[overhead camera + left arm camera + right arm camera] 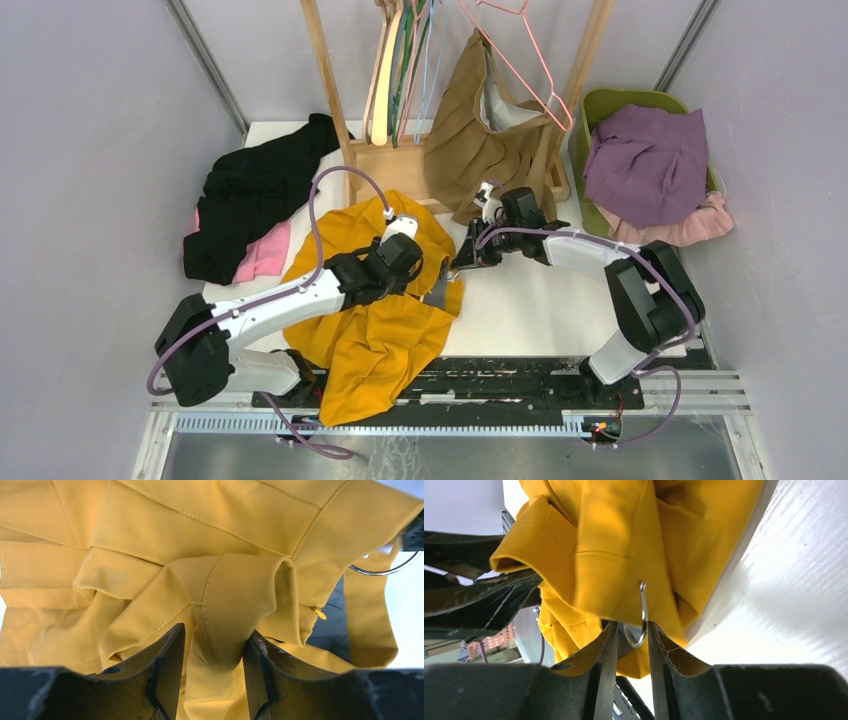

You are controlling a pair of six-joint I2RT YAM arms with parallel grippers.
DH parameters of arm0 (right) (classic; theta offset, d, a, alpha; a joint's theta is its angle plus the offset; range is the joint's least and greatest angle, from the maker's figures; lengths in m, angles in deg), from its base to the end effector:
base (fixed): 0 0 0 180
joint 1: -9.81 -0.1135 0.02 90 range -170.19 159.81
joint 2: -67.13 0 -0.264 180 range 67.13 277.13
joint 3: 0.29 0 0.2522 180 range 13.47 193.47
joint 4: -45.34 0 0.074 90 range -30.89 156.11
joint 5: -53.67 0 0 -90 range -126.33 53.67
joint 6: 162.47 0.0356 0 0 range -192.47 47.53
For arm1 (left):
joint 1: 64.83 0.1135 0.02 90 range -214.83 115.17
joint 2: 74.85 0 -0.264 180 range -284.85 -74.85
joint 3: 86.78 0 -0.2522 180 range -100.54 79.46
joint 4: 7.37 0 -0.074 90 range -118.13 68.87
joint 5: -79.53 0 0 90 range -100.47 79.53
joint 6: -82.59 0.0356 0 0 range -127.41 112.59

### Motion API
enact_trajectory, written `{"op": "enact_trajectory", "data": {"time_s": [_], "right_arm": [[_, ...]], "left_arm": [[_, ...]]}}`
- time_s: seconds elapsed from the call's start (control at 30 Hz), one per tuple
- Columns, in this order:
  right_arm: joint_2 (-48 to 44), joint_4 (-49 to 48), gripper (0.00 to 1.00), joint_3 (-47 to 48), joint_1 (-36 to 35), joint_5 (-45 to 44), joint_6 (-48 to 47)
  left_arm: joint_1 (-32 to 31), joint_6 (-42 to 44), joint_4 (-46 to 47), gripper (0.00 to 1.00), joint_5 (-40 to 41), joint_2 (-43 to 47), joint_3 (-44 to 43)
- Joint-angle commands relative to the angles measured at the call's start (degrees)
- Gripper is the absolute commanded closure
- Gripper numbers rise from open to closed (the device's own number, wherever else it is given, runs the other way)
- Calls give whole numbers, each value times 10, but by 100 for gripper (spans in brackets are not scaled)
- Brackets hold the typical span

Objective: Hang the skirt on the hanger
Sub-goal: Adjust the skirt on the hanger, then place the hanger at the clothesline.

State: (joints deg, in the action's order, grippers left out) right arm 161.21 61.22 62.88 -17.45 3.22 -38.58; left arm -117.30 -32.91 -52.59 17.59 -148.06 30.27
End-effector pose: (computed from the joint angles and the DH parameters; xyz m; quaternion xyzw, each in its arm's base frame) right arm 0.2782 0.1688 0.1733 -0.0738 0.8807 0.4471 0.1383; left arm 0.1666 -0.1894 0.2345 0.1461 0.9177 -0.0011 0.3694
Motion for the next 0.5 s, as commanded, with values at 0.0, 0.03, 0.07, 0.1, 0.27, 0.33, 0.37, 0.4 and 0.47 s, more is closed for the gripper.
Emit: {"op": "enact_trajectory", "data": {"time_s": [0.0, 0.03, 0.07, 0.1, 0.27, 0.33, 0.37, 0.4, 0.47], "right_arm": [[-68, 56, 65, 22, -1, -30, -35], [-78, 65, 64, 20, -2, -38, -36], [-90, 73, 63, 15, -1, -47, -34], [-101, 82, 62, 11, -1, -58, -34], [-181, 85, 59, -32, -1, -70, 1], [-212, 34, 56, -71, -3, -52, 51], [-223, 3, 55, -87, -10, -47, 75], [-233, -25, 55, -101, -18, -46, 100], [-245, -59, 55, -120, -45, -73, 131]], "left_arm": [[3, -26, 46, 48, 31, -6, 10], [3, -26, 47, 48, 35, -6, 12], [3, -26, 50, 48, 36, -6, 15], [3, -26, 52, 48, 38, -6, 17], [3, -27, 55, 49, 46, -10, 25], [3, -28, 59, 49, 46, -8, 29], [3, -30, 62, 49, 46, -7, 32], [3, -31, 65, 49, 46, -6, 34], [2, -33, 70, 49, 46, -6, 37]]}}
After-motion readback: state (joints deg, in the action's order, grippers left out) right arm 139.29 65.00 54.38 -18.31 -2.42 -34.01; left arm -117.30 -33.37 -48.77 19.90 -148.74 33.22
